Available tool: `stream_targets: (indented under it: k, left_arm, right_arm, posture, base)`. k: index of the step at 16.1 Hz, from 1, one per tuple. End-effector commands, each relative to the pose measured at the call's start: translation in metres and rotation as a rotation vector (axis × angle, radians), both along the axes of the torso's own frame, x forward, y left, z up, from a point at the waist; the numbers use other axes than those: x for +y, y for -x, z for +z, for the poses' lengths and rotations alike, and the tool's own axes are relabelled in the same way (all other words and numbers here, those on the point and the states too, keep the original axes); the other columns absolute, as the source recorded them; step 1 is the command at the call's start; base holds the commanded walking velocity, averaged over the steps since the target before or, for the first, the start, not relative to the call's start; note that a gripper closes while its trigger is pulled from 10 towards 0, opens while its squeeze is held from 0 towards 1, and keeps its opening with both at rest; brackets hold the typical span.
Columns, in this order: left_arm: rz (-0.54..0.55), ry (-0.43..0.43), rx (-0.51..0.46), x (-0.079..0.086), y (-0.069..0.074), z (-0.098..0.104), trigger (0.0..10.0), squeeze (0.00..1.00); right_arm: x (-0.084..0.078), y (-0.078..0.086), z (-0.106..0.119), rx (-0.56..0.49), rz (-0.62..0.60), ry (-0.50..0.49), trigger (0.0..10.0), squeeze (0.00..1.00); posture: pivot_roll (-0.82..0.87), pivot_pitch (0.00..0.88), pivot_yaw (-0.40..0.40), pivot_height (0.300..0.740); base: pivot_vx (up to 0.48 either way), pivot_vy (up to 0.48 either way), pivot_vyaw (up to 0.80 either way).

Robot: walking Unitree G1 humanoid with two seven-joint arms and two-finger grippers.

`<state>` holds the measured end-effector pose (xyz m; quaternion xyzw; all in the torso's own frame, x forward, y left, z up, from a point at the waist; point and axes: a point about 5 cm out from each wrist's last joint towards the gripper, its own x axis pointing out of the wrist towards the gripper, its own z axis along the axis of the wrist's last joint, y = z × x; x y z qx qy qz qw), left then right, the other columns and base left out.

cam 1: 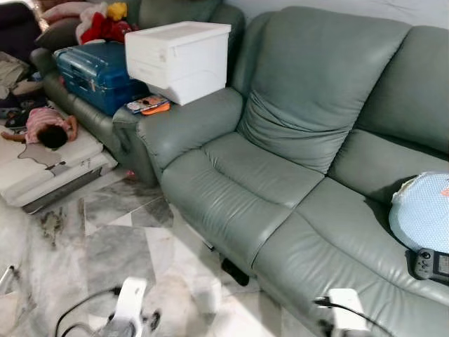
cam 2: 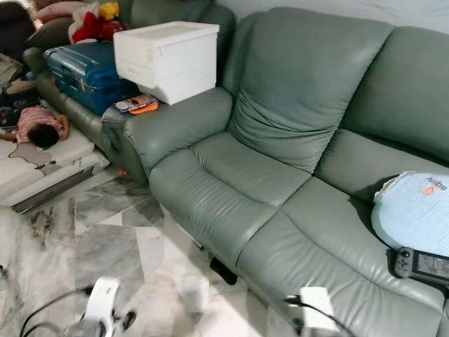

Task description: Picking trash to rubbish bin

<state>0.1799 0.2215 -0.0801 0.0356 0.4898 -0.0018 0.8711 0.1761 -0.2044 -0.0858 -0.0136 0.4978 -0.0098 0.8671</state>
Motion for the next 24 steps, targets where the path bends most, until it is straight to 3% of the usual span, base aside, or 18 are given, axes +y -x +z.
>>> stream_targets:
  k: [1,6,24]
  left_arm:
    - [0.043,-0.009,-0.003,0.003,-0.001,0.001,10.0,0.0]
    - [0.082,-0.016,-0.002,0.003,0.0,0.0,10.0,0.0]
    - [0.069,-0.031,0.011,0.005,0.003,-0.001,10.0,0.0]
  right_arm:
    - [0.003,-0.003,0.001,-0.008,-0.035,-0.015,10.0,0.0]
    - [0.018,-0.012,0.003,-0.029,-0.03,-0.046,10.0,0.0]
    - [0.014,-0.007,0.001,-0.012,-0.021,-0.021,10.0,0.0]
  posture:
    - [0.02,0.0,0.006,0.74]
    - [0.03,0.0,0.011,0.74]
    - [0.03,0.0,0.02,0.74]
  base:
    - [0.0,0.0,0.0]
    - [0.0,0.0,0.0]
    - [0.0,0.0,0.0]
